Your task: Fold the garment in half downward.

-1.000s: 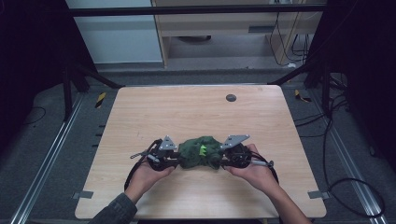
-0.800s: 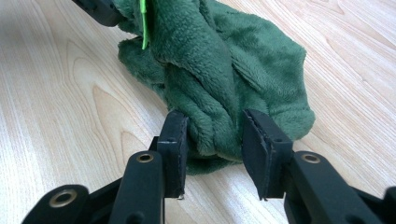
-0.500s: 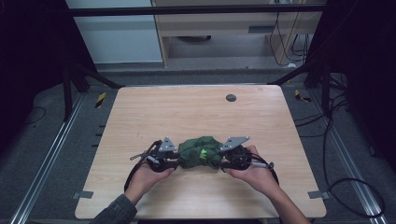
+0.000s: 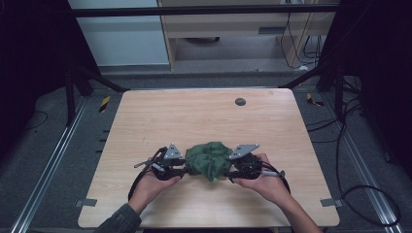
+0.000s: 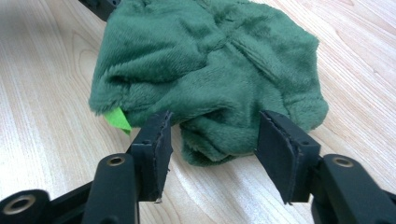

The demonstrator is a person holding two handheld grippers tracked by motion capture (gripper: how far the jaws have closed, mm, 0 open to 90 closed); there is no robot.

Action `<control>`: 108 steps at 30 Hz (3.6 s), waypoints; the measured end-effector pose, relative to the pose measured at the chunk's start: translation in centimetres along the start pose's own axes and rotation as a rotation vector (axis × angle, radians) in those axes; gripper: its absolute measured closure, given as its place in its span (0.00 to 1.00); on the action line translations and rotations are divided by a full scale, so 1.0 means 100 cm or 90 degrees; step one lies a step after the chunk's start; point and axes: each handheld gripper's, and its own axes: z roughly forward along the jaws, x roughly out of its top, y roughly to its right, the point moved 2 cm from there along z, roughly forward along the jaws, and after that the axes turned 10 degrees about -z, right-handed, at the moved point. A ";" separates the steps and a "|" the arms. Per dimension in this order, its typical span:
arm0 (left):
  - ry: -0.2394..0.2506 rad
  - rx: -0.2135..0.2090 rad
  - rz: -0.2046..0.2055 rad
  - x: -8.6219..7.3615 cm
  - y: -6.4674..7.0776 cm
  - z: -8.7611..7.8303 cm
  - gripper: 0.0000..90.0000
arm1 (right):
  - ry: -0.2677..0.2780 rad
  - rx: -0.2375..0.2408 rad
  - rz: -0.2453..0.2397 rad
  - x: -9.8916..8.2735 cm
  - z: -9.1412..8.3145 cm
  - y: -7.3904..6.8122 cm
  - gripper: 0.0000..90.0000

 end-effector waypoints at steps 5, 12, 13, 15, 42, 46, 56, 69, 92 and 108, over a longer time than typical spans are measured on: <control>0.001 0.006 0.006 -0.001 0.001 -0.001 0.64 | 0.001 -0.004 -0.006 0.001 -0.001 -0.002 0.46; -0.005 0.012 0.010 -0.003 0.003 -0.003 0.56 | 0.000 -0.008 -0.012 0.001 -0.002 -0.005 0.41; -0.004 0.013 0.011 -0.003 0.003 -0.003 0.55 | 0.001 -0.008 -0.011 0.001 -0.002 -0.006 0.40; -0.006 0.014 0.013 -0.004 0.003 -0.003 0.53 | 0.000 -0.009 -0.014 0.001 -0.002 -0.006 0.37; -0.014 0.004 -0.003 -0.014 0.009 -0.013 0.09 | 0.009 -0.022 -0.004 -0.009 -0.013 -0.007 0.07; -0.002 0.002 -0.002 -0.018 0.005 -0.019 0.07 | 0.019 -0.033 0.005 -0.014 -0.020 -0.004 0.07; 0.003 0.018 -0.014 -0.031 -0.010 -0.034 0.07 | 0.000 -0.057 0.035 -0.043 -0.033 0.003 0.07; -0.016 0.043 -0.035 -0.056 -0.034 -0.043 0.08 | -0.038 -0.077 0.061 -0.068 -0.044 0.017 0.07; -0.031 0.120 -0.105 -0.073 -0.102 -0.039 0.08 | -0.072 -0.131 0.161 -0.102 -0.034 0.074 0.09; 0.043 0.152 -0.149 -0.067 -0.125 -0.016 0.02 | -0.046 -0.216 0.239 -0.110 -0.009 0.098 0.05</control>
